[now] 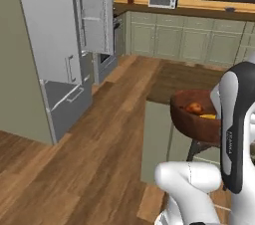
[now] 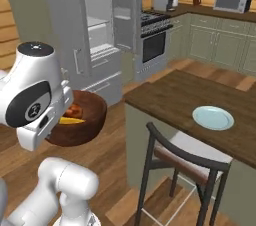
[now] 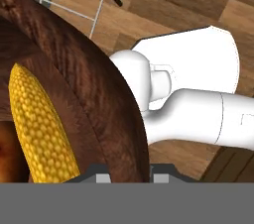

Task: Pick the chicken drumstick and corn from their plates and place them in the bowl. Then put the bowl in the fridge.

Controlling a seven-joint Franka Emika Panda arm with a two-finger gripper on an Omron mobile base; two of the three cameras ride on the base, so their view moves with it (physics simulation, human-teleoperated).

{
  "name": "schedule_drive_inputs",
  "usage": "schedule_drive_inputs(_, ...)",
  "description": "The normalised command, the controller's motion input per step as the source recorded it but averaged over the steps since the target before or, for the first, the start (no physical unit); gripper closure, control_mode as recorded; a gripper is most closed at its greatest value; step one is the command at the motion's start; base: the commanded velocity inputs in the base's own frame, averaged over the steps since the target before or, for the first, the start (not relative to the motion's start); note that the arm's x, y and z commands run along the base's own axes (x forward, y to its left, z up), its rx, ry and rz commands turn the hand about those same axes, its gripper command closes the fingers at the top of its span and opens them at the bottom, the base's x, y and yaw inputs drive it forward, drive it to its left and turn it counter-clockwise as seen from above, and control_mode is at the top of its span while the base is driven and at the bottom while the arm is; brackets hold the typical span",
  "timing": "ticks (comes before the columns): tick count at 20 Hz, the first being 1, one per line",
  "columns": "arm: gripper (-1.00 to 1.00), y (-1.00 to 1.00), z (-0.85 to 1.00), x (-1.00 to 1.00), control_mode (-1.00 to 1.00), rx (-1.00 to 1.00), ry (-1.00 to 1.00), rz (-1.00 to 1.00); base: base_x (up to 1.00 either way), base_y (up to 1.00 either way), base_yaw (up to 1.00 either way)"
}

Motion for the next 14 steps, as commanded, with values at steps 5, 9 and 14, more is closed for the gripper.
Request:
schedule_drive_inputs(5, 1.00, 0.00, 0.00, 0.00, 1.00, 0.00, 0.00, 0.00, 1.00, 0.93, -0.52)
schedule_drive_inputs(9, 1.00, 0.00, 0.00, 0.00, 1.00, 0.00, 0.00, 0.00, 1.00, 0.95, -0.54)
schedule_drive_inputs(14, 1.00, 0.00, 0.00, 0.00, 1.00, 0.00, 0.00, 0.00, 0.86, 0.98, -0.50)
